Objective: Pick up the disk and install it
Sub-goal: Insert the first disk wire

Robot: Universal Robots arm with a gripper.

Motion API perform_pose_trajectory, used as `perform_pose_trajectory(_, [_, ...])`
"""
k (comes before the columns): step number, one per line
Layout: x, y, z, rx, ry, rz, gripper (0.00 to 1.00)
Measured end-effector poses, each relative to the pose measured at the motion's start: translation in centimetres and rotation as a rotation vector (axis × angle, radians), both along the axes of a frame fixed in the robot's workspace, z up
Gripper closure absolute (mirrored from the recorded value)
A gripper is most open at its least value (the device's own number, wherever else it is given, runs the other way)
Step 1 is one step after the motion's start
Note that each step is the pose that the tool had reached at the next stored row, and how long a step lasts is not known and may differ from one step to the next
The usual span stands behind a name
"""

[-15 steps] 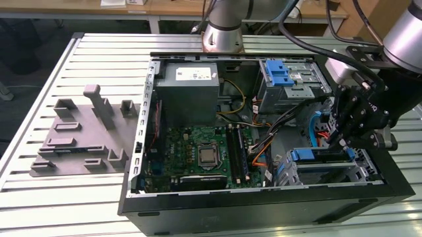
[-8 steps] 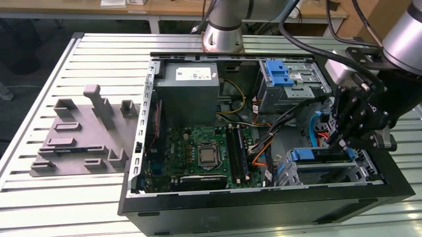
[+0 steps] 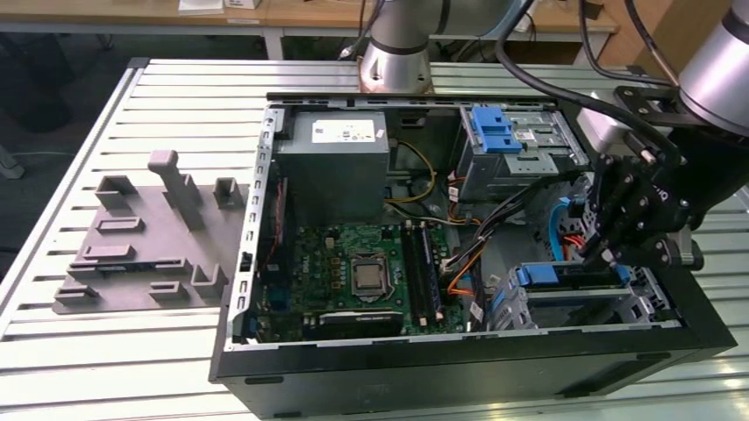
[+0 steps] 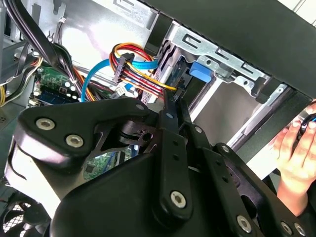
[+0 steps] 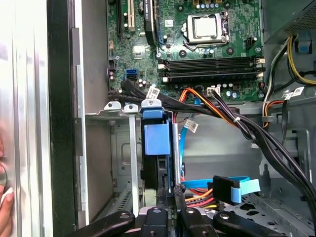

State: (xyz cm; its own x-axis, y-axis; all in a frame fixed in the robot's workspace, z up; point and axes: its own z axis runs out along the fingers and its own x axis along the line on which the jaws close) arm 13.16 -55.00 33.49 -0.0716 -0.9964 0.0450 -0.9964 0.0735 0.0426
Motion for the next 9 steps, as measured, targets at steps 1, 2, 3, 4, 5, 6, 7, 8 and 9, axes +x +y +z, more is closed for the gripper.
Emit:
perform_pose_trajectory(1, [0.02,-0.01,-0.02,0.0001,0.0003,0.0,0.84])
perform_pose_trajectory(2, [0.02,-0.04,-0.03,0.0,0.0005,0.0,0.84])
perform_pose_trajectory(3, [0.02,-0.07,-0.03,-0.0002,0.0007,-0.001,0.84])
perform_pose_trajectory(4, [0.03,-0.1,-0.05,-0.0001,0.001,-0.001,0.84])
perform_pose_trajectory(5, [0.03,-0.11,-0.06,-0.0001,0.0013,-0.001,0.84])
perform_pose_trajectory(6, [0.04,-0.13,-0.07,-0.0001,0.0016,-0.001,0.84])
perform_pose_trajectory(7, [0.04,-0.15,-0.09,-0.0001,0.002,-0.001,0.84])
perform_pose_trajectory(8, [0.04,-0.16,-0.11,-0.0002,0.0024,-0.001,0.84])
perform_pose_trajectory(9, [0.05,-0.18,-0.12,-0.0002,0.0027,-0.002,0.84])
